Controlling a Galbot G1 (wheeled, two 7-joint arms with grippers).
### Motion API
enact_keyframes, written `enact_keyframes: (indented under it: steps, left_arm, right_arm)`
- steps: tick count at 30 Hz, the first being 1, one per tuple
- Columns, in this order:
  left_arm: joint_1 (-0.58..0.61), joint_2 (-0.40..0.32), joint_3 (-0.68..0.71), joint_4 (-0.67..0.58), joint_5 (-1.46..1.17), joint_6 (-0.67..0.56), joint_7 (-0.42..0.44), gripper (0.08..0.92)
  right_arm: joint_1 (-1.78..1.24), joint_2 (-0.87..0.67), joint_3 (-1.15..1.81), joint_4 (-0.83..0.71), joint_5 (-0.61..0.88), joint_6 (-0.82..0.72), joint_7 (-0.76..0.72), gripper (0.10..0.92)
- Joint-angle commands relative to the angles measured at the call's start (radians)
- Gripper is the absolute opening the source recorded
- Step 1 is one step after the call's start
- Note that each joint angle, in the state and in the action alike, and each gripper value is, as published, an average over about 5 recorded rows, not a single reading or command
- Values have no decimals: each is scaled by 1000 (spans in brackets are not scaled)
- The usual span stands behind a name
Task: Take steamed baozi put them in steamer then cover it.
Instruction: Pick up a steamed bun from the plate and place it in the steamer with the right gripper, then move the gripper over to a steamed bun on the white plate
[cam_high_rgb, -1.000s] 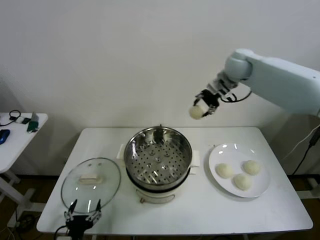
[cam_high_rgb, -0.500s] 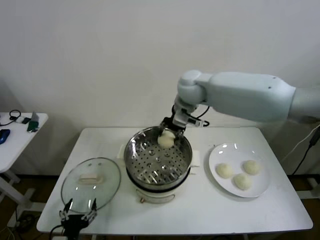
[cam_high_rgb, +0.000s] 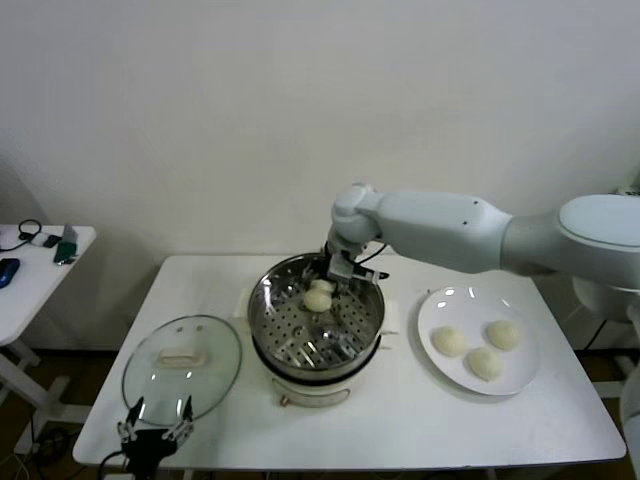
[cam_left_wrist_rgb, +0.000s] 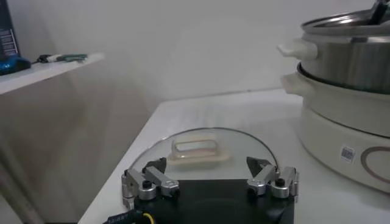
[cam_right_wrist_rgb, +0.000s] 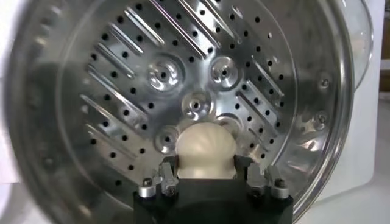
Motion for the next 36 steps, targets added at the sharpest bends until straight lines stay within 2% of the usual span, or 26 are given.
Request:
enact_keyframes:
  steps: [1, 4, 7, 10, 14, 17, 21, 27, 31, 36]
  left_arm:
    - [5, -2, -1, -6, 0, 0, -2, 823]
    - [13, -2, -1, -13, 2, 0, -3, 823]
    - [16, -3, 1, -19, 6, 1, -2, 823]
    - [15, -3, 5, -23, 13, 1, 1, 823]
    - [11, 0, 8, -19, 16, 2, 2, 823]
    - [7, 5, 9, -15, 14, 4, 2, 823]
    - [0, 9, 12, -11, 13, 6, 2, 823]
    - [-17, 8, 18, -7, 11, 8, 4, 823]
    - [-21, 12, 14, -7, 9, 8, 6, 823]
    - [-20, 10, 9, -8, 9, 6, 5, 823]
  right_arm:
    - [-39, 27, 18, -49, -26, 20, 39, 650]
    - [30, 6, 3, -25, 81, 43, -11, 727]
    - [174, -32, -51, -4, 287, 50, -114, 795]
    - [323, -93, -117, 9, 525, 26, -248, 819]
    - [477, -231, -246, 41, 841, -159, -361, 822]
    - [567, -348, -387, 82, 976, -321, -343, 823]
    - [616, -510, -558, 167, 945, -519, -240, 823]
    - [503, -728, -618, 345, 737, -710, -107, 823]
    - [336, -766, -514, 354, 659, -749, -49, 823]
    - [104, -735, -323, 282, 596, -772, -6, 823]
